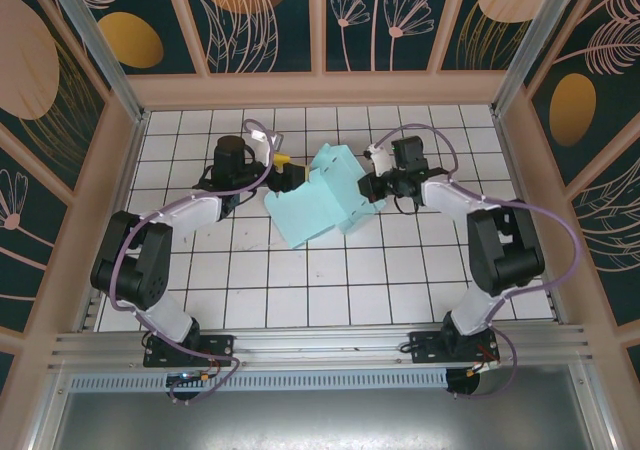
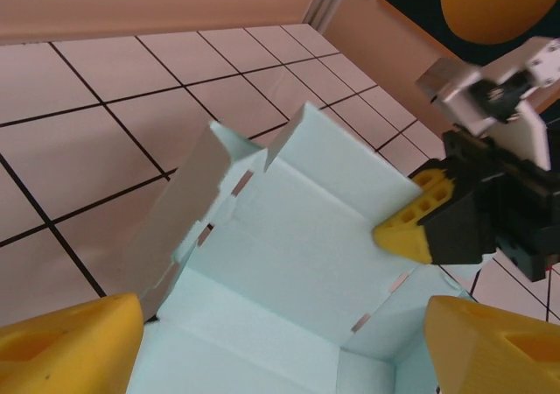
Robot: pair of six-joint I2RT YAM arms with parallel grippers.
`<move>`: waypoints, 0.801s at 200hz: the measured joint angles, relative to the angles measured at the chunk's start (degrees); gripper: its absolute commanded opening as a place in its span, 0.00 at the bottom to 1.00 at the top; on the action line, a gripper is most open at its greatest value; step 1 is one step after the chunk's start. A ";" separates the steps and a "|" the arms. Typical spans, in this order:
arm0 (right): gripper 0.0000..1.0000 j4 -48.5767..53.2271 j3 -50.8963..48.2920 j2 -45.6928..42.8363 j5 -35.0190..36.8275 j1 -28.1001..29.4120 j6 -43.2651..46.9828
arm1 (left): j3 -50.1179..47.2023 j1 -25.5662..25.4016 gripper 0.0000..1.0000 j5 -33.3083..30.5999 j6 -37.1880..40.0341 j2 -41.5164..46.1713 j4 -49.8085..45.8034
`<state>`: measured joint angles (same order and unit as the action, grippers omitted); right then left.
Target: Fold the paper box
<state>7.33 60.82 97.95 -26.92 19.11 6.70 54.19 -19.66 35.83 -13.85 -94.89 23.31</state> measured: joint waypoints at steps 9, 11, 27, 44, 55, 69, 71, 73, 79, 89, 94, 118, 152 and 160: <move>0.06 0.26 1.05 1.57 0.15 -0.26 -1.25 | 0.00 0.00 0.84 -0.33 0.02 0.00 -0.02; 0.09 0.26 1.18 1.75 0.20 -0.28 -1.33 | 0.00 0.00 0.84 -0.42 0.02 0.00 -0.02; 0.22 -0.02 1.84 3.30 0.24 -1.31 -3.69 | 0.00 0.00 0.84 -0.61 0.04 0.00 -0.28; 0.36 -0.74 1.77 3.87 -1.33 -3.39 -5.79 | -0.22 0.00 0.84 -0.83 0.09 0.00 -0.42; 0.42 -1.90 1.75 3.91 -2.67 -4.79 -7.34 | -0.37 0.00 0.84 -0.83 0.11 0.00 -0.61; 0.45 -3.54 1.75 3.91 -4.09 -5.88 -8.57 | -0.57 0.00 0.84 -0.83 0.26 -0.07 -0.87; 0.45 -3.80 1.75 3.91 -4.28 -5.95 -8.66 | -0.59 0.00 0.84 -0.81 0.26 -0.09 -0.87; 0.45 -3.93 1.73 3.93 -4.46 -6.01 -8.90 | -0.63 0.00 0.84 -0.81 0.28 -0.09 -0.87; 0.46 -4.52 1.75 4.02 -5.05 -6.12 -9.18 | -0.66 0.00 0.84 -0.79 0.31 -0.15 -0.98; 0.45 -5.29 1.75 4.28 -6.19 -6.12 -9.77 | -0.70 0.00 0.84 -0.79 0.42 -0.28 -1.03; 0.44 -5.57 1.75 4.52 -6.64 -6.12 -10.05 | -0.70 0.00 0.84 -0.79 0.48 -0.31 -1.07; 0.40 -6.49 1.75 6.14 -8.72 -6.12 -10.75 | -0.76 0.00 0.84 -0.79 0.74 -0.35 -1.22; 0.11 -6.75 1.75 7.39 -9.14 -6.16 -11.61 | -0.74 0.00 0.84 -0.79 1.11 -0.42 -1.36; 0.04 -6.99 1.75 7.39 -9.18 -6.16 -11.32 | -0.76 0.00 0.84 -0.79 1.16 -0.44 -1.38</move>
<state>0.34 62.57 105.34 -36.10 12.95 -4.62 53.43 -19.66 35.05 -12.69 -95.33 21.93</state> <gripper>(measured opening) 0.148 0.841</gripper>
